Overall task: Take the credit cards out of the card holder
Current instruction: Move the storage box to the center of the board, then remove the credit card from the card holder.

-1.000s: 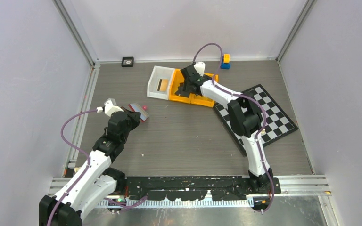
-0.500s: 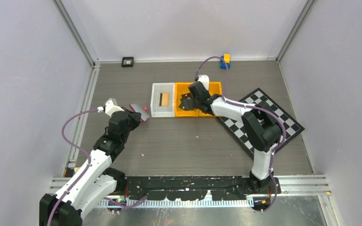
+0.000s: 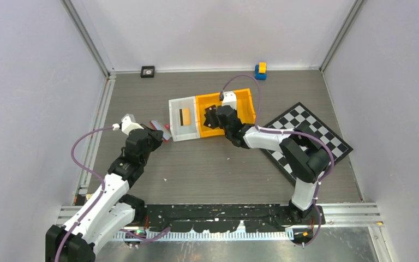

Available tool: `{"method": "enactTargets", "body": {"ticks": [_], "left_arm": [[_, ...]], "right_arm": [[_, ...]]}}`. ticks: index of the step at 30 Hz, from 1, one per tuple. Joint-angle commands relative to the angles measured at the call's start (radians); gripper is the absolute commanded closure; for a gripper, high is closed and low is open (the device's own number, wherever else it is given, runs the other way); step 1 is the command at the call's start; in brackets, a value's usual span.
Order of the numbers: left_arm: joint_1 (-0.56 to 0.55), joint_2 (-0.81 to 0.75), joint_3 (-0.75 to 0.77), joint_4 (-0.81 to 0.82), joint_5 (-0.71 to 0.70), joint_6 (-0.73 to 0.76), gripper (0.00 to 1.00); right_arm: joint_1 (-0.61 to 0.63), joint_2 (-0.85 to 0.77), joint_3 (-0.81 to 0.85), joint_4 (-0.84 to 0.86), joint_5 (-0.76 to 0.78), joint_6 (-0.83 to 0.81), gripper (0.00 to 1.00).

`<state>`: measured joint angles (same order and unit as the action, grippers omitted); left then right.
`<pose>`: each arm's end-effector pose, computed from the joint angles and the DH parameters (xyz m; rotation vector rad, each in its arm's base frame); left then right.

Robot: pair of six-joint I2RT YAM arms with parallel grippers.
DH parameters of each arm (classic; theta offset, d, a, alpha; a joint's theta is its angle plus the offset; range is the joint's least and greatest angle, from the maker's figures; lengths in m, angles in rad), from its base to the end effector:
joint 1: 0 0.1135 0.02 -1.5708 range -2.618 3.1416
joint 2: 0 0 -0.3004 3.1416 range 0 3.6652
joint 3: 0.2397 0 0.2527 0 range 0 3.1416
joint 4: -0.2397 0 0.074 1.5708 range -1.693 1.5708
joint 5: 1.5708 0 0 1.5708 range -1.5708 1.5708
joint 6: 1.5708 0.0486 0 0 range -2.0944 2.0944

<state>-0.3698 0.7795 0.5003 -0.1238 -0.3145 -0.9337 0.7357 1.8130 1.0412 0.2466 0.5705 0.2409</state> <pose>0.1634 -0.0472 0.2675 -0.7510 1.8463 -0.5446 0.3210 0.2552 0.2193 -0.1603 2.0001 0.0225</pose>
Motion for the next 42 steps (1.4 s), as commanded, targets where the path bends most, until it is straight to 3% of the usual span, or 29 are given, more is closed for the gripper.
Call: {"method": "enactTargets", "body": {"ticks": [1, 11, 16, 20, 24, 31, 34, 42], "left_arm": [[0.006, -0.016, 0.012, 0.054, -0.03, 0.015, 1.0], [0.006, -0.052, 0.018, -0.005, -0.092, -0.012, 1.0], [0.006, -0.144, 0.0, -0.021, -0.127, -0.014, 1.0], [0.006, -0.206, -0.055, 0.089, -0.08, 0.001, 1.0], [0.005, -0.239, -0.076, 0.185, 0.027, 0.045, 1.0], [0.006, -0.254, -0.099, 0.312, 0.181, 0.08, 1.0], [0.006, -0.235, -0.126, 0.429, 0.258, 0.073, 1.0], [0.003, -0.081, -0.091, 0.572, 0.475, 0.051, 1.0]], "right_arm": [[-0.019, -0.048, 0.125, 0.034, 0.054, 0.049, 0.99], [-0.173, 0.135, 0.352, -0.285, -0.179, 0.264, 0.99], [-0.184, 0.184, 0.39, -0.325, -0.225, 0.249, 0.93], [-0.187, 0.184, 0.393, -0.334, -0.237, 0.227, 0.88], [-0.201, 0.163, 0.39, -0.362, -0.255, 0.248, 0.59], [-0.207, 0.051, 0.393, -0.411, -0.304, 0.251, 0.41], [-0.205, -0.01, 0.388, -0.441, -0.319, 0.252, 0.21], [-0.201, -0.253, 0.195, -0.409, -0.372, 0.295, 0.15]]}}
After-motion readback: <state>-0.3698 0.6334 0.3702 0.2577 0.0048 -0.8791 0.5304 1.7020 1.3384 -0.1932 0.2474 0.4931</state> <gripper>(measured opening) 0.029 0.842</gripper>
